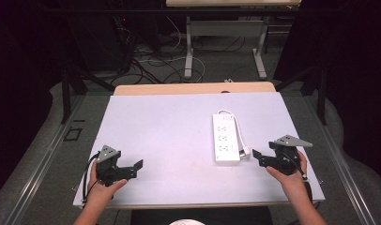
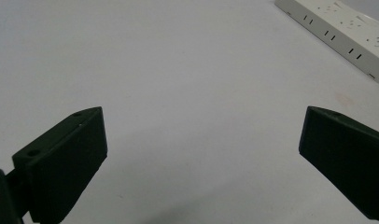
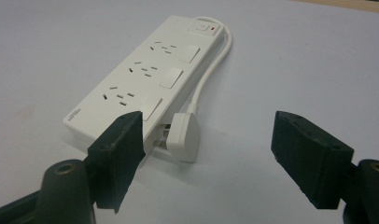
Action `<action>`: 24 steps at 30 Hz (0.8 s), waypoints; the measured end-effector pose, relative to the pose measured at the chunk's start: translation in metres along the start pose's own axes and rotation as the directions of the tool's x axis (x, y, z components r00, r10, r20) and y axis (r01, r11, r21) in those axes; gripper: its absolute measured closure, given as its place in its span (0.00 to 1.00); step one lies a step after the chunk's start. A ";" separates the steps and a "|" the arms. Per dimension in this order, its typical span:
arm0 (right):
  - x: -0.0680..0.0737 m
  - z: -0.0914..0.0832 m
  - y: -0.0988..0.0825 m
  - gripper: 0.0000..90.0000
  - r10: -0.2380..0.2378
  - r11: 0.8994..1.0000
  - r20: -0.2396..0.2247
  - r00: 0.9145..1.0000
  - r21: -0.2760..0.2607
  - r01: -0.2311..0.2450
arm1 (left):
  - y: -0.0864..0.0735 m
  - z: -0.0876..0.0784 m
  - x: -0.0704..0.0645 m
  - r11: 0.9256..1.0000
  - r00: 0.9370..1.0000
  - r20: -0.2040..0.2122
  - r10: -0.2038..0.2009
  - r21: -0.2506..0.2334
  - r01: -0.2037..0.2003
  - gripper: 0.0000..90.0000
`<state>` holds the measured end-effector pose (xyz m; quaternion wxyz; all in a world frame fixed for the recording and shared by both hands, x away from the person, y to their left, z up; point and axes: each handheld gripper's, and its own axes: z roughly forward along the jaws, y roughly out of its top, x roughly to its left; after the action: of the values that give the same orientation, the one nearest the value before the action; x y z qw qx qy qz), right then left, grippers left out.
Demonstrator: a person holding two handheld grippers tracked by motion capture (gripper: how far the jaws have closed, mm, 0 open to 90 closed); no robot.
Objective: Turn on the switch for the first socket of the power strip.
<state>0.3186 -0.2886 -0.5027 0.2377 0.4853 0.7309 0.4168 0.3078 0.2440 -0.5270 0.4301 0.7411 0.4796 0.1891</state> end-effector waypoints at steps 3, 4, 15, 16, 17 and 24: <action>0.001 0.002 0.009 0.29 -0.010 1.000 -0.005 1.000 0.016 0.010 | 0.000 0.000 0.001 1.000 1.000 0.002 -0.007 0.001 0.007 0.01; 0.001 0.002 0.009 0.29 -0.010 1.000 -0.005 1.000 0.016 0.010 | 0.000 0.000 0.001 1.000 1.000 0.001 -0.008 0.001 0.008 0.01; 0.009 0.012 0.043 0.32 -0.057 0.997 -0.048 0.997 0.044 0.059 | 0.000 0.000 0.001 1.000 1.000 0.000 -0.014 0.001 0.014 0.02; 0.009 0.012 0.043 0.32 -0.057 0.997 -0.048 0.997 0.044 0.059 | 0.000 0.000 0.001 1.000 1.000 -0.001 -0.014 -0.001 0.014 0.02; 0.011 0.013 0.047 0.32 -0.064 0.997 -0.048 0.997 0.046 0.066 | 0.000 0.000 0.002 1.000 1.000 -0.001 -0.015 -0.001 0.015 0.02; 0.014 0.019 0.059 0.32 -0.090 0.994 -0.055 0.994 0.065 0.094 | 0.000 0.000 0.002 1.000 1.000 0.000 -0.019 -0.003 0.019 0.02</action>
<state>0.3567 -0.2580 -0.4626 0.2210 0.4479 0.7720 0.3932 0.3087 0.2460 -0.5272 0.4330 0.7359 0.4863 0.1855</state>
